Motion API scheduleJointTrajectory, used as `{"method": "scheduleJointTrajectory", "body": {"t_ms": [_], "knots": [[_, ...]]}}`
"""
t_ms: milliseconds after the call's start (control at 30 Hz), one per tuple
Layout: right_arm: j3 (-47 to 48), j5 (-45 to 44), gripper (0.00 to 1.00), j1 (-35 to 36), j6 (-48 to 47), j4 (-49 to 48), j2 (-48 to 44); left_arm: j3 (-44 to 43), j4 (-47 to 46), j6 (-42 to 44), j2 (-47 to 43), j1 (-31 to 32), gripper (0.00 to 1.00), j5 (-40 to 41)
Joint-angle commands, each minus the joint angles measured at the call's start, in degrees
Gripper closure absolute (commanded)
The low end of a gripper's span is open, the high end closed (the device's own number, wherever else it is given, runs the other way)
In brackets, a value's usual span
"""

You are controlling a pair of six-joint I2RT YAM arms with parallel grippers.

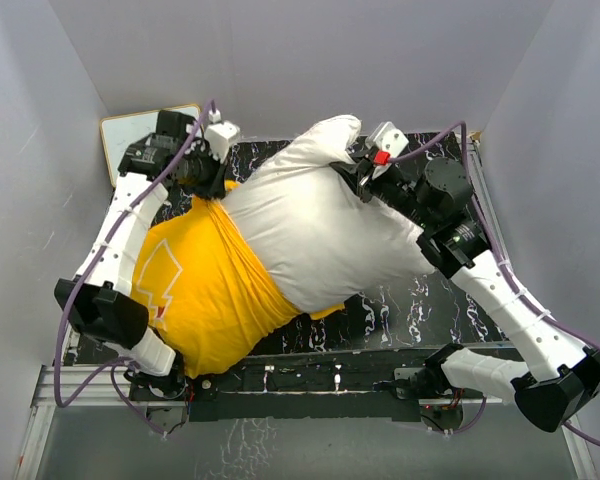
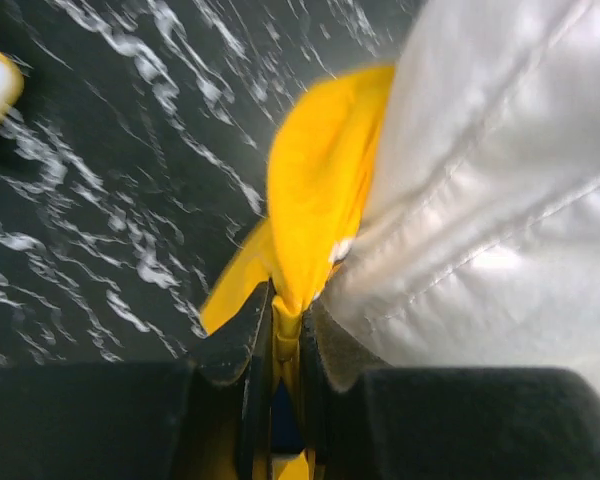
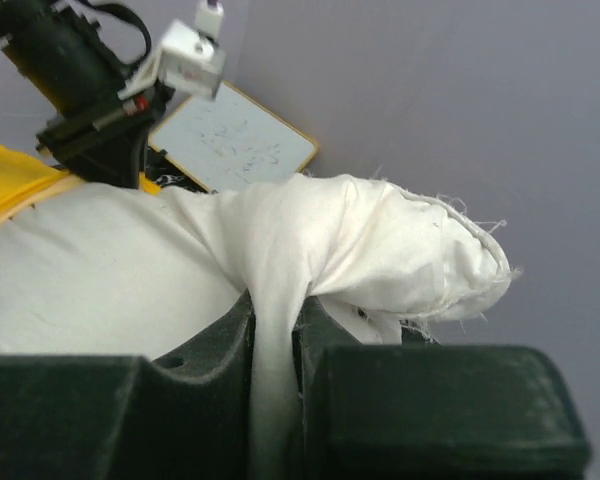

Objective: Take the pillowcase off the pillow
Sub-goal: Remove the pillow from the pillowcase.

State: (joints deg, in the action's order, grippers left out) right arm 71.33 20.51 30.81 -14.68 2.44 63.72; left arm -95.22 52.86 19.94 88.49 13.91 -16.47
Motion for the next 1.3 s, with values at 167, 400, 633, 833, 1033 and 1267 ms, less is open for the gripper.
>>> {"method": "scheduleJointTrajectory", "body": {"t_ms": [167, 400, 633, 833, 1033, 1267], "knots": [[-8.04, -21.86, 0.92, -1.52, 2.87, -32.21, -4.56, -39.82, -9.16, -2.21, 7.38, -3.82, 1.00, 4.15], [-16.80, -40.78, 0.92, -2.72, 8.56, -28.52, -4.14, -20.63, -15.85, -5.94, -3.05, -3.55, 1.00, -3.78], [-24.44, -46.01, 0.42, -3.78, 24.66, -13.32, -6.55, 9.35, -17.65, -8.49, -11.28, -3.12, 1.00, -11.33], [-16.83, -47.27, 0.02, -4.09, 31.38, 0.92, -12.48, 15.59, -18.92, -12.06, -10.36, -2.32, 1.00, -15.26], [-8.02, -36.30, 0.02, -4.16, 31.00, 6.22, -8.46, 13.46, -19.43, -13.91, -7.31, 1.07, 1.00, -15.33], [4.12, -31.37, 0.02, -4.13, 26.27, 12.43, 7.94, 12.34, -17.07, -11.94, -9.25, 1.83, 1.00, -13.71]]}}
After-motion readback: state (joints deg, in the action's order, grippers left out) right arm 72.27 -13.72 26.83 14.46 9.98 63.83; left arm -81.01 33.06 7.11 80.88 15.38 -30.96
